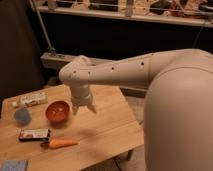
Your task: Place the white sponge in the ceramic bowl
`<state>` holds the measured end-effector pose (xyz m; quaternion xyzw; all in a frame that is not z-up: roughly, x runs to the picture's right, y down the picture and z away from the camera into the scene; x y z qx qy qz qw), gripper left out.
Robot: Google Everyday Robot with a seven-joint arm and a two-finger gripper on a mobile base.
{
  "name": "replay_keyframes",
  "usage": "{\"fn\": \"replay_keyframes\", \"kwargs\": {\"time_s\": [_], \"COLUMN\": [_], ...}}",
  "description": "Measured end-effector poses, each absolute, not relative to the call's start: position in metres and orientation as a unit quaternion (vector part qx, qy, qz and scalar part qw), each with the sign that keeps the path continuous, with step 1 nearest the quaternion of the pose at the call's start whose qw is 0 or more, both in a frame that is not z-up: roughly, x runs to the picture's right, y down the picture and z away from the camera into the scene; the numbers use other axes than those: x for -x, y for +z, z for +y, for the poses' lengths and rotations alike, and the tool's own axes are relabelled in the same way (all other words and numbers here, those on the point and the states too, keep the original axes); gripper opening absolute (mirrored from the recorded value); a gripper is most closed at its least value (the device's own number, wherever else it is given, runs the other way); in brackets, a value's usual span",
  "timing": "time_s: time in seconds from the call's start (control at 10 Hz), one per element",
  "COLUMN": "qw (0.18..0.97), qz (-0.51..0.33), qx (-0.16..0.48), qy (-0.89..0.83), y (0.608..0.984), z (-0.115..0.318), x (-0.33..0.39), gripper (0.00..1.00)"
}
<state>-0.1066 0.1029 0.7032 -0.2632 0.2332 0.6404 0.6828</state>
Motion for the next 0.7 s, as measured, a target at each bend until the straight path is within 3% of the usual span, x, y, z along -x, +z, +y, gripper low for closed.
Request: {"fn": "replay_keyframes", "kwargs": {"time_s": [0.4, 0.7], "qw": [0.69, 0.764], "qz": [0.228, 0.171], "qx": [0.264, 0.262], "qy": [0.634, 0.564], "y": [0.703, 0.697], "z": [0.101, 0.09], "x": [0.11, 0.165], "gripper": [0.65, 0.65]}}
